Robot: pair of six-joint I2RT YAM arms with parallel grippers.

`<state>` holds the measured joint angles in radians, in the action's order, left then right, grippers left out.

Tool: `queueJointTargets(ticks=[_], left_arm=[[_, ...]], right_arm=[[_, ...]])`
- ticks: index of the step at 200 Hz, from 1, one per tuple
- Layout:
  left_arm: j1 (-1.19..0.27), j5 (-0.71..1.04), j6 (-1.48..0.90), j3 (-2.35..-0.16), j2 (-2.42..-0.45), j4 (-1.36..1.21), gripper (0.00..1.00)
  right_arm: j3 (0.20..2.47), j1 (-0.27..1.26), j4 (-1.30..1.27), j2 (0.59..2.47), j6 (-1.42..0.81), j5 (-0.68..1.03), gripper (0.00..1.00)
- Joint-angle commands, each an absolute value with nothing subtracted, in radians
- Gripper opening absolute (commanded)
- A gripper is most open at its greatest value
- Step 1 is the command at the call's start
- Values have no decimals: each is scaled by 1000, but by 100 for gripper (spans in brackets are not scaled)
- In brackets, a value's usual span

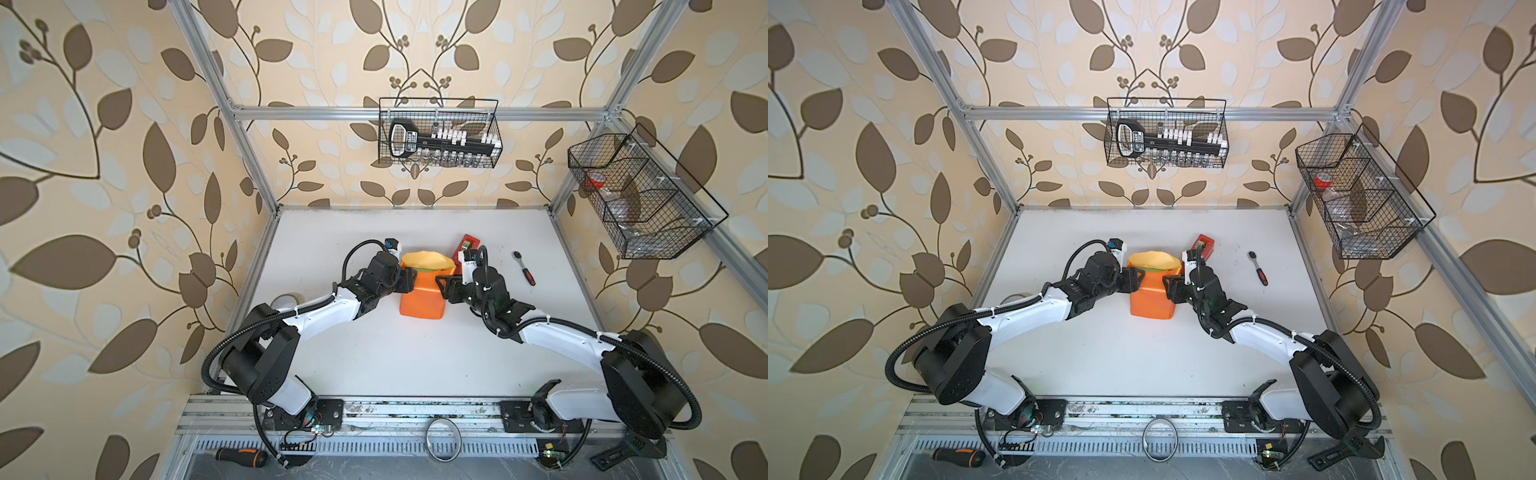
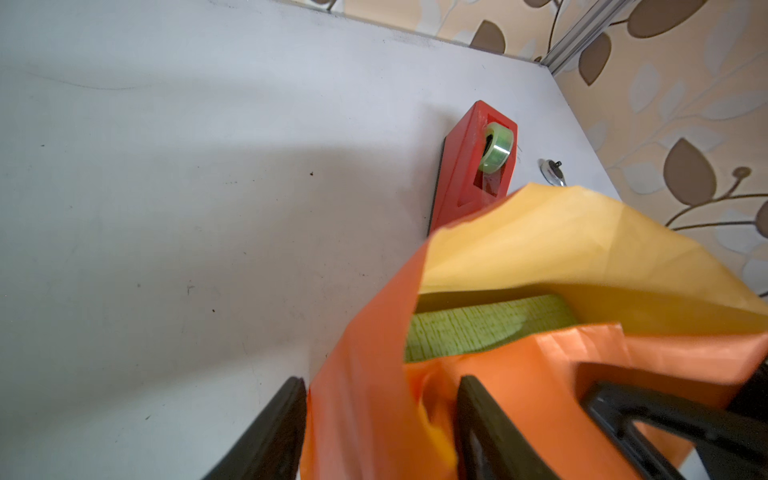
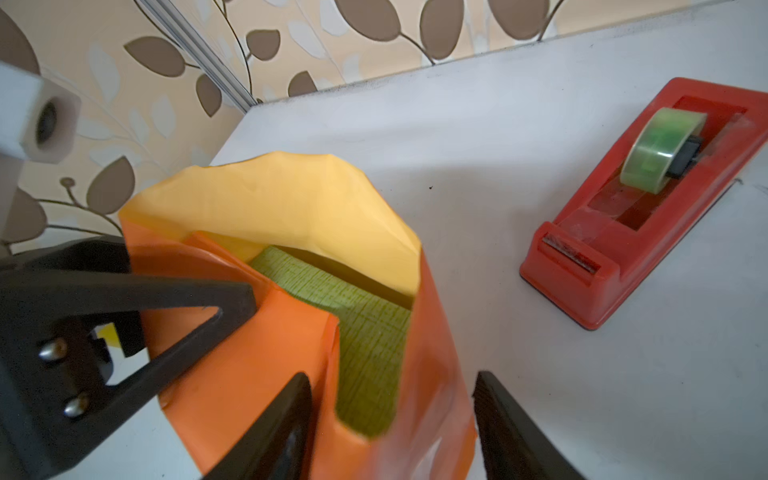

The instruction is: Wrap the gift box in paper

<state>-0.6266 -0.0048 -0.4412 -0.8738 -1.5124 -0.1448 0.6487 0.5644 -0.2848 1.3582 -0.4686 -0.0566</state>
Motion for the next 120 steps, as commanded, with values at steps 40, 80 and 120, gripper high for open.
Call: queueJointTargets(ticks=[40, 80, 120], left_arm=[[-617, -45, -419, -861, -1459, -78, 68], [-606, -89, -390, -877, -1398, -43, 71], [-610, -110, -328, -899, -1422, -11, 54]], right_arm=[[688, 560, -155, 1442, -413, -80, 56], [675, 560, -147, 1435, -397, -75, 51], [673, 562, -158, 1441, -400, -56, 51]])
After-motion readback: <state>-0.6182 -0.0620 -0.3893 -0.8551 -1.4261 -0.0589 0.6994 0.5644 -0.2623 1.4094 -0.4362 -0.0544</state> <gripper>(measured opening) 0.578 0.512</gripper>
